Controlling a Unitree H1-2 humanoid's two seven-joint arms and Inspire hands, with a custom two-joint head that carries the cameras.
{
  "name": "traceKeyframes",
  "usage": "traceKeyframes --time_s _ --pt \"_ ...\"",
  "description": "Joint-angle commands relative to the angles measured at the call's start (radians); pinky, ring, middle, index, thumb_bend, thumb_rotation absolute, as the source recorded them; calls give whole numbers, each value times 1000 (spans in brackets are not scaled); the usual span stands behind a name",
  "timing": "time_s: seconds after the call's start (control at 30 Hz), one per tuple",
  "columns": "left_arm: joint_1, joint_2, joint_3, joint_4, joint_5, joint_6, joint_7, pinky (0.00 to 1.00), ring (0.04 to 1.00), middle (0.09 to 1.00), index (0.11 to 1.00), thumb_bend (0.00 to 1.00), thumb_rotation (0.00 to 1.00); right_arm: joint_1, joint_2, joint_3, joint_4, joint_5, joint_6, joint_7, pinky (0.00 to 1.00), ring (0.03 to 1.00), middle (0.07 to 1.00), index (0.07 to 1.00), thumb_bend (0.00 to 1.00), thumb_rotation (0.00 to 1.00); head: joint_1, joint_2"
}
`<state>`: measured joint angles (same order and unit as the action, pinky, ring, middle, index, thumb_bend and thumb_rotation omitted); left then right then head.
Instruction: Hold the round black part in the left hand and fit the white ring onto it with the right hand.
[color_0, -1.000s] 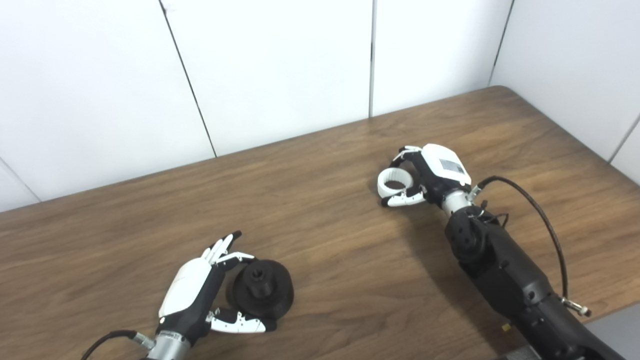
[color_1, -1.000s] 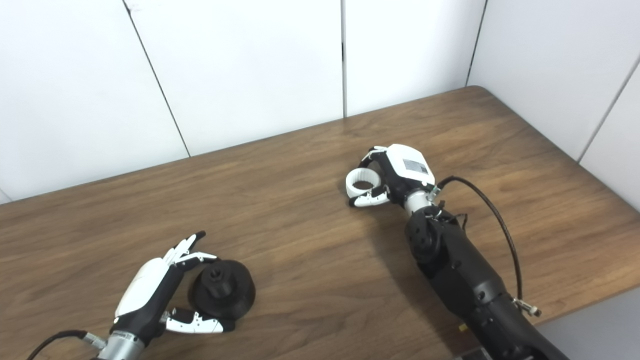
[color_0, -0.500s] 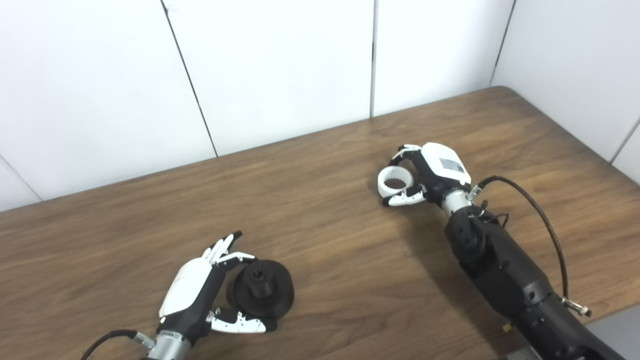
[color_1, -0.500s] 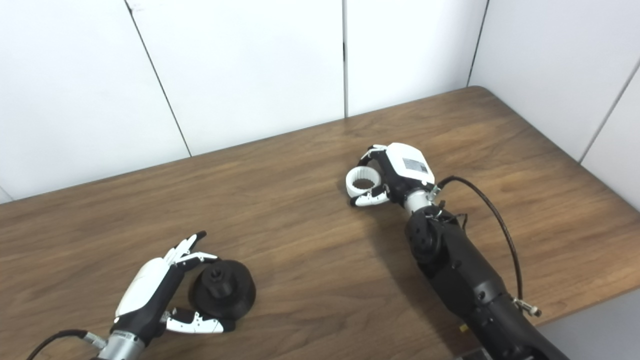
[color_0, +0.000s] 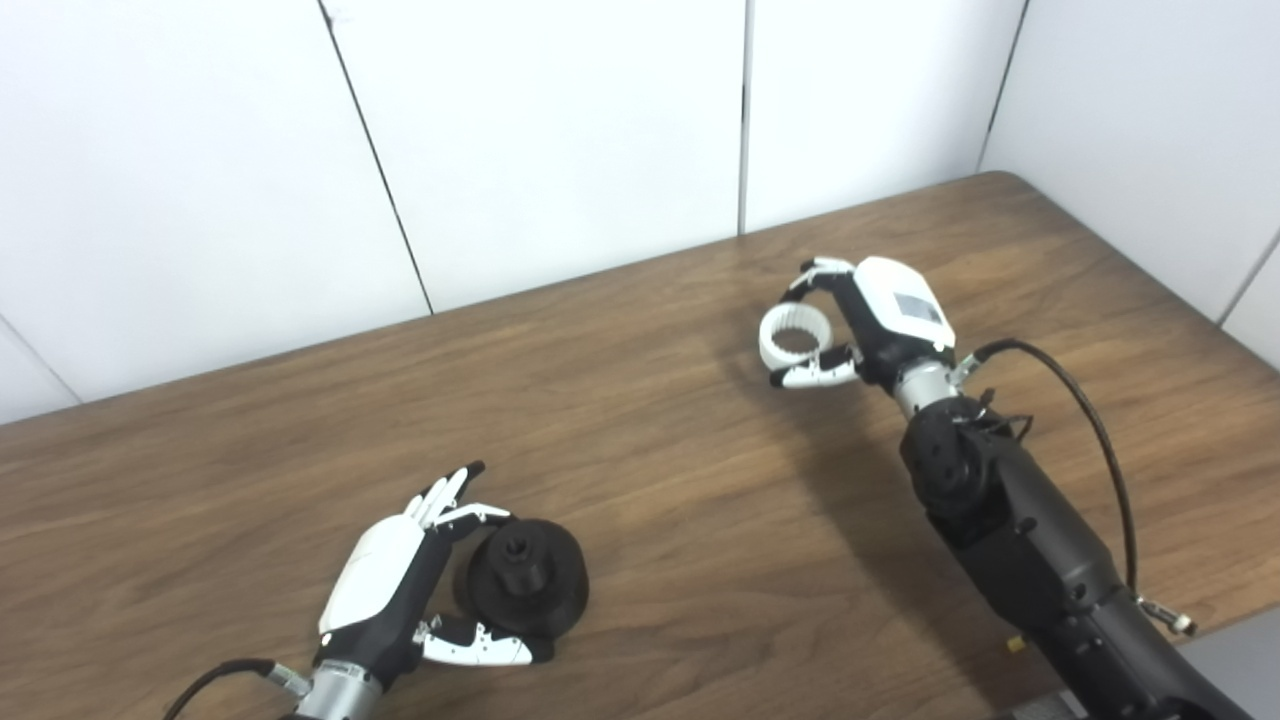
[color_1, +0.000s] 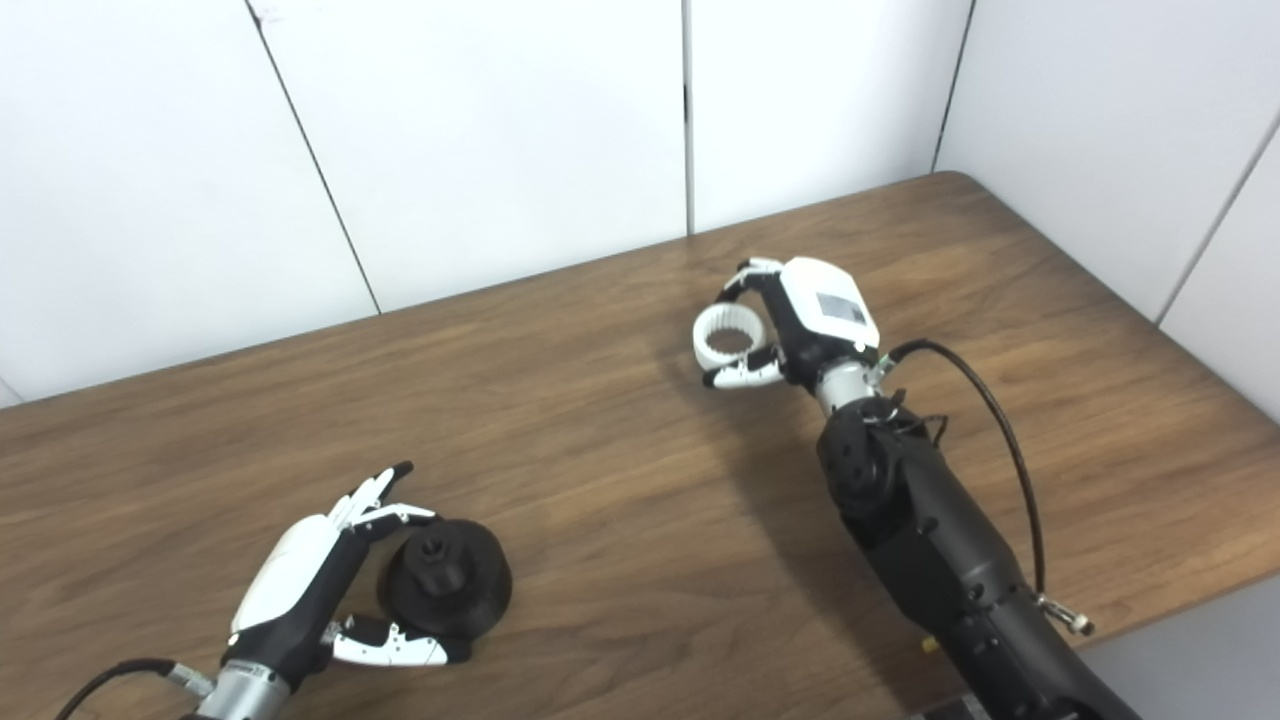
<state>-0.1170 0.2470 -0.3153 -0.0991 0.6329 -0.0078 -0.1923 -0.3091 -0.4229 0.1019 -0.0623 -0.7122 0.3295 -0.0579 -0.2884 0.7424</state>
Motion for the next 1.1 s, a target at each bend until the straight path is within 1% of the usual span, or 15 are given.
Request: traceKeyframes --time_s 0.0,0.1,0.2,0.3,0.37,0.47,0.6,0.67,0.8,0.87,0.9,0.97,1.07 --pt "-23 1 4 -15 12 -7 16 1000 1000 1000 621 910 275 -62 -23 -23 -67 -1 -24 2 823 818 858 618 677 208 1 1" --pt "-26 0 3 -11 14 -8 17 1000 1000 1000 620 910 275 -75 -27 -31 -102 -2 -10 27 844 824 864 625 678 211 0 0" --pt "-29 1 3 -10 13 -7 14 1000 1000 1000 621 908 274 -85 -27 -37 -119 -9 -10 37 807 823 858 625 682 219 0 1" --pt "-29 2 4 -9 11 -8 14 1000 1000 1000 621 908 279 -93 -28 -41 -124 -14 -14 41 789 823 857 628 685 211 1 2" --pt "-29 2 4 -8 11 -9 15 1000 1000 1000 620 910 280 -96 -27 -43 -126 -18 -15 41 772 813 849 622 702 190 1 2" --pt "-30 2 4 -7 12 -12 17 1000 1000 1000 620 909 286 -96 -24 -46 -131 -17 -17 44 779 816 849 621 708 171 1 1" --pt "-30 0 3 -12 15 -6 15 1000 1000 1000 620 908 281 -78 -23 -44 -158 -23 -16 50 774 815 850 621 706 184 6 4" --pt "-29 -2 2 -16 15 -2 13 1000 1000 1000 620 906 284 -57 -19 -44 -189 -28 -10 55 778 808 855 627 695 201 9 6" --pt "-29 -4 4 -22 16 4 10 1000 1000 1000 620 907 287 7 9 -49 -252 -31 -28 26 767 765 841 609 711 199 12 12" --pt "-30 -4 5 -23 16 8 7 1000 1000 1000 620 908 279 61 29 -53 -306 -31 -30 19 746 754 840 606 715 189 9 14" --pt "-31 -3 6 -22 16 9 6 1000 1000 1000 620 908 279 84 38 -54 -330 -32 -32 17 713 746 838 606 713 190 9 13" --pt "-34 -1 5 -16 18 6 7 1000 1000 1000 621 907 278 139 64 -58 -379 -30 -43 6 688 762 833 606 718 178 10 14" --pt "-37 -1 7 -10 14 1 12 1000 1000 1000 621 909 282 212 96 -59 -435 -33 -67 -7 700 775 827 606 721 178 8 14"
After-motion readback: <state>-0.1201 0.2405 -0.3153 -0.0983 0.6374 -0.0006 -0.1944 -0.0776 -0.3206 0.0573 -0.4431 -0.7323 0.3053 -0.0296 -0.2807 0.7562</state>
